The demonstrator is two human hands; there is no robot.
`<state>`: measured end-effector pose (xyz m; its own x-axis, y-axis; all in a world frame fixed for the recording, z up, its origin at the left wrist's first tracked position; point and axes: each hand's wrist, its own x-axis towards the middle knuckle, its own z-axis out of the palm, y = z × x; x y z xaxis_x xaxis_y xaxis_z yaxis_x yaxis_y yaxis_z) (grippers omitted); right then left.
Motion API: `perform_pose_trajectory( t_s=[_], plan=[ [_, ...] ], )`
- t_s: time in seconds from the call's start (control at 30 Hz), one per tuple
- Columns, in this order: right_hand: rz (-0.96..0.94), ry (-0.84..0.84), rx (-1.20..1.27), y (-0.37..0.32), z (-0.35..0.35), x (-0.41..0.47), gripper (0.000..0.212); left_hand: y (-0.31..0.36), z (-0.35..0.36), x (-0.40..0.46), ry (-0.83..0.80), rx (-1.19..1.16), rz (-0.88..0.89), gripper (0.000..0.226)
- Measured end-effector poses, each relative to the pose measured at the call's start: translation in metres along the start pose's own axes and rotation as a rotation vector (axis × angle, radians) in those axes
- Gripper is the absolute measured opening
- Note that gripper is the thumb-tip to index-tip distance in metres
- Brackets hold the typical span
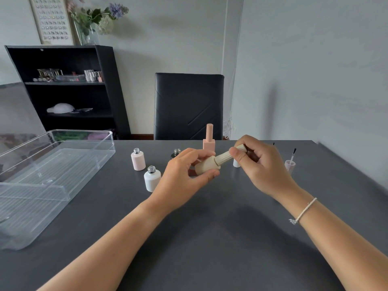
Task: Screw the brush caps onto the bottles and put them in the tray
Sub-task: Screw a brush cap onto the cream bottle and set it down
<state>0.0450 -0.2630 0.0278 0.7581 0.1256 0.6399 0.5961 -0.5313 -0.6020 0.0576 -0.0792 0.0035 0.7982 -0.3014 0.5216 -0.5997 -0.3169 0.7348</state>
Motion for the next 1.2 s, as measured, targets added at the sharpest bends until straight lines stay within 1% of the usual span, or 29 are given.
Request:
perform_pose_trajectory(
  t_s=[0.07, 0.13, 0.23, 0.37, 0.57, 0.67, 0.77, 0.87, 0.97, 1.1, 1.2],
  plan=[
    [-0.041, -0.005, 0.015, -0.014, 0.004, 0.007, 0.019, 0.001, -0.012, -0.004, -0.003, 0.027, 0.011, 0.034],
    [-0.041, 0.039, 0.024, -0.013, -0.001, 0.009, 0.022, -0.002, -0.007, -0.004, -0.068, 0.098, -0.018, 0.037],
    [-0.032, 0.119, 0.037, -0.008, -0.011, 0.012, 0.027, -0.007, 0.002, -0.007, -0.196, 0.273, -0.066, 0.041],
    [0.003, 0.144, 0.026, -0.013, -0.021, 0.028, 0.023, -0.009, 0.009, -0.009, -0.286, 0.411, -0.029, 0.036],
    [0.049, -0.020, -0.053, -0.035, -0.014, 0.077, 0.023, -0.009, 0.009, -0.010, -0.298, 0.454, 0.007, 0.037],
    [0.074, -0.138, -0.124, -0.034, 0.001, 0.101, 0.016, -0.009, 0.009, -0.010, -0.301, 0.457, 0.008, 0.037],
    [0.077, -0.222, -0.211, -0.029, 0.018, 0.121, 0.016, -0.010, 0.009, -0.010, -0.300, 0.462, 0.009, 0.037],
    [0.100, -0.280, -0.285, -0.022, 0.034, 0.134, 0.018, -0.009, 0.009, -0.010, -0.297, 0.463, 0.010, 0.037],
    [0.113, -0.323, -0.422, -0.017, 0.047, 0.142, 0.012, -0.009, 0.009, -0.009, -0.292, 0.456, 0.012, 0.037],
    [0.119, -0.340, -0.567, -0.012, 0.061, 0.145, 0.008, -0.009, 0.009, -0.009, -0.288, 0.451, 0.015, 0.037],
    [0.127, -0.350, -0.612, -0.008, 0.068, 0.144, 0.007, -0.009, 0.008, -0.008, -0.288, 0.451, 0.018, 0.037]
  ],
)
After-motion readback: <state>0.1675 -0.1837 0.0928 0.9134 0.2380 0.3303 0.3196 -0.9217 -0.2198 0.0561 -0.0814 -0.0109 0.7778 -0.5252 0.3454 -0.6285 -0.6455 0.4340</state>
